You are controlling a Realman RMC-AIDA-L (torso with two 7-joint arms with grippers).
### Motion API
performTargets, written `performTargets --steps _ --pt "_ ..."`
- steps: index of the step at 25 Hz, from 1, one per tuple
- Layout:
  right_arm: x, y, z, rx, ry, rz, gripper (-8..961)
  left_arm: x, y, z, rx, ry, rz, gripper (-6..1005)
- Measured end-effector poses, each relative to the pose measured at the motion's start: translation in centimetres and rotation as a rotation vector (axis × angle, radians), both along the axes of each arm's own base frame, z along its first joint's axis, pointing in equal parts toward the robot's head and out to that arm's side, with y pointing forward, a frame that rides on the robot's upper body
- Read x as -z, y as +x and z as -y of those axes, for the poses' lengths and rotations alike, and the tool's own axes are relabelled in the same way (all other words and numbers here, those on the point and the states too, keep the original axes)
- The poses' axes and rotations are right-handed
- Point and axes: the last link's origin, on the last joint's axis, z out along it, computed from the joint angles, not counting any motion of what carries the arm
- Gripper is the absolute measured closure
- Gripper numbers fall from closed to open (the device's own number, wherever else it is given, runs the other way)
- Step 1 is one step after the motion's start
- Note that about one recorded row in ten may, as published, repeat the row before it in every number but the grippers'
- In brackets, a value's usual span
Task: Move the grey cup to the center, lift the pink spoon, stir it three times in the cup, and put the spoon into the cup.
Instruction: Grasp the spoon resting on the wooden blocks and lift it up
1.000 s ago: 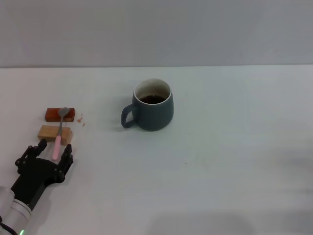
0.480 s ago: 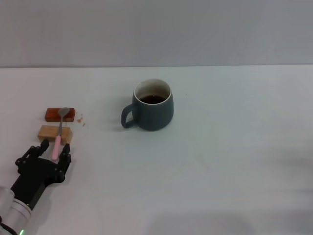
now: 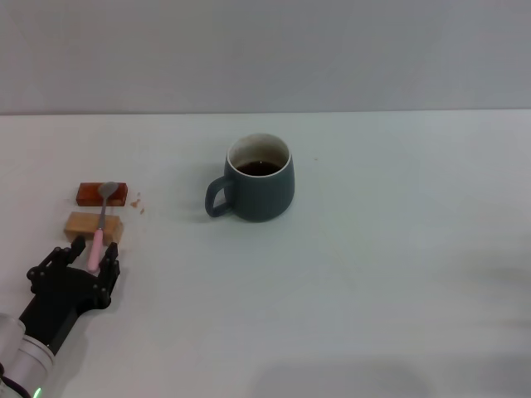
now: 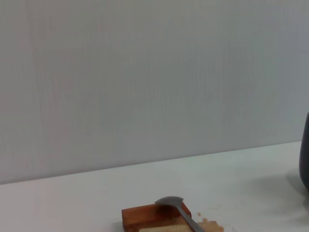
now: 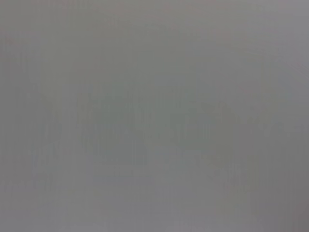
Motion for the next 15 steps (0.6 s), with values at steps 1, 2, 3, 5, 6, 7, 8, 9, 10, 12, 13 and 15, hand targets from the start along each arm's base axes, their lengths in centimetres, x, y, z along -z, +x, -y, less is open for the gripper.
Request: performTargets --steps 1,2,3,5,6,7,8,9,10,12,13,15 --pt "0.00 0.00 0.00 0.000 0.000 0.000 953 0.00 0.00 0.00 0.000 0.000 0.000 542" --pt "0.00 0.00 0.00 0.000 0.000 0.000 953 0.00 0.00 0.00 0.000 0.000 0.000 547" --pt "0.00 0.00 0.00 0.000 0.000 0.000 953 -0.01 -0.01 0.01 0.000 0.000 0.000 551" --pt "0.00 0.01 0.01 0.000 0.000 0.000 953 -0.01 -0.01 0.01 -0.001 0.001 0.000 561" --pt "0.00 0.01 0.01 0.000 0.000 0.000 953 -0.01 -0.01 0.01 -0.001 0.001 0.000 565" --pt "0.00 0.01 0.00 0.000 0.000 0.000 953 0.00 -0.01 0.01 -0.001 0.001 0.000 570" --pt "-0.01 0.01 0.00 0.000 0.000 0.000 953 0.00 -0.01 0.01 -0.001 0.001 0.001 574" --pt "0.00 0.01 0.01 0.000 0.000 0.000 953 0.00 -0.01 0.01 -0.001 0.001 0.001 579" --pt "-0.01 0.01 0.01 0.000 0.000 0.000 953 0.01 0.00 0.00 -0.002 0.001 0.001 584" --pt "0.00 0.01 0.01 0.000 0.000 0.000 953 0.01 0.01 0.00 -0.002 0.001 0.002 593" --pt "-0.01 0.01 0.00 0.000 0.000 0.000 953 0.01 0.00 0.01 -0.002 0.001 0.002 593" --pt "-0.01 0.01 0.01 0.000 0.000 0.000 953 -0.06 0.06 0.07 0.002 0.008 0.005 592"
